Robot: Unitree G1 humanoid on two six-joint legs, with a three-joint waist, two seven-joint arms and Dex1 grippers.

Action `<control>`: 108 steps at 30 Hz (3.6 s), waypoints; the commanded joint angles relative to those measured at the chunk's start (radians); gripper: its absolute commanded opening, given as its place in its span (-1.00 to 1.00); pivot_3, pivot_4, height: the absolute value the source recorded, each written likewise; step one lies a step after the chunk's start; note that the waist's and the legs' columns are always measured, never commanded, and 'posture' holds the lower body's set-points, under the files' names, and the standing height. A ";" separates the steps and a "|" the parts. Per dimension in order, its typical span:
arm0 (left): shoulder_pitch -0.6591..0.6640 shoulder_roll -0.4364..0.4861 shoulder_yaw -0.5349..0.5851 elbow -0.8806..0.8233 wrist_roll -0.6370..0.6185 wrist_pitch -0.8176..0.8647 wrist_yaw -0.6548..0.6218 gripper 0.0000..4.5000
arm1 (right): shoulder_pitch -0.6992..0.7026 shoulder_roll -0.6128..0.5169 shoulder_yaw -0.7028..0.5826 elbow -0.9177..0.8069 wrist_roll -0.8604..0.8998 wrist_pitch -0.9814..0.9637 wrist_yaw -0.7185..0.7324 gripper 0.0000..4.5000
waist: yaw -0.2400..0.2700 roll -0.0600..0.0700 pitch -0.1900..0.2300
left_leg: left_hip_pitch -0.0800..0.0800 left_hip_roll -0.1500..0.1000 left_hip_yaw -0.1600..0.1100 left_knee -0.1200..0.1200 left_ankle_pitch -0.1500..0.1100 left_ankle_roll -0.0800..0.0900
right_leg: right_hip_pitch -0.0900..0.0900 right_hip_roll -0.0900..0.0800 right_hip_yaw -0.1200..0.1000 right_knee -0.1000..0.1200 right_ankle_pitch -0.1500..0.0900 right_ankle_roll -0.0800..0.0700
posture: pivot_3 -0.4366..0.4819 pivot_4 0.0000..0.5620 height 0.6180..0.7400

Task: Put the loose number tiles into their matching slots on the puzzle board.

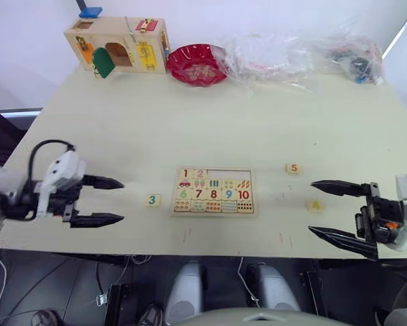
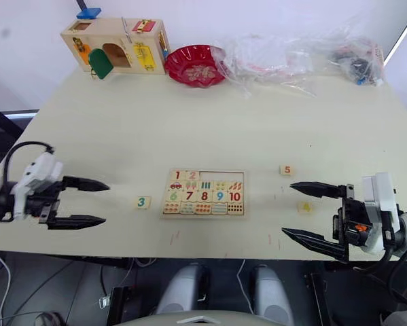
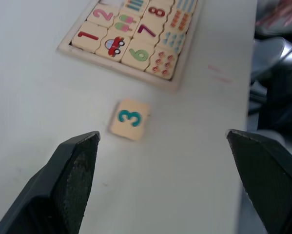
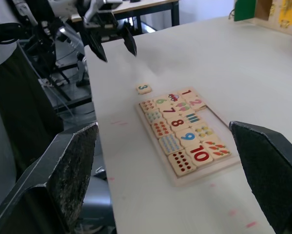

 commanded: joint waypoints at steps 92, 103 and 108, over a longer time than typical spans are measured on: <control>-0.888 -0.322 -0.672 -0.055 0.448 0.354 -0.018 -0.55 | 0.194 0.048 -0.145 -0.208 -0.011 -0.082 -0.226 1.00 | -0.003 -0.002 0.000 | 0.001 0.000 -0.001 0.014 0.000 0.000 | 0.005 0.019 0.013 0.011 -0.002 0.005 | -0.05 -0.47 1.00; -0.911 -0.478 -0.707 0.037 0.583 0.312 0.011 -0.55 | 0.293 0.103 -0.163 -0.229 -0.035 -0.117 -0.239 1.00 | -0.003 -0.002 0.000 | 0.001 -0.001 -0.002 0.014 0.000 0.000 | 0.005 0.019 0.014 0.011 -0.002 0.005 | -0.05 -0.47 1.00; -0.912 -0.537 -0.730 0.081 0.637 0.304 0.019 -0.55 | 0.285 0.113 -0.144 -0.227 -0.052 -0.134 -0.249 1.00 | -0.002 -0.002 0.000 | 0.001 0.000 -0.002 0.014 0.000 0.000 | 0.005 0.020 0.014 0.011 -0.002 0.005 | -0.05 -0.47 1.00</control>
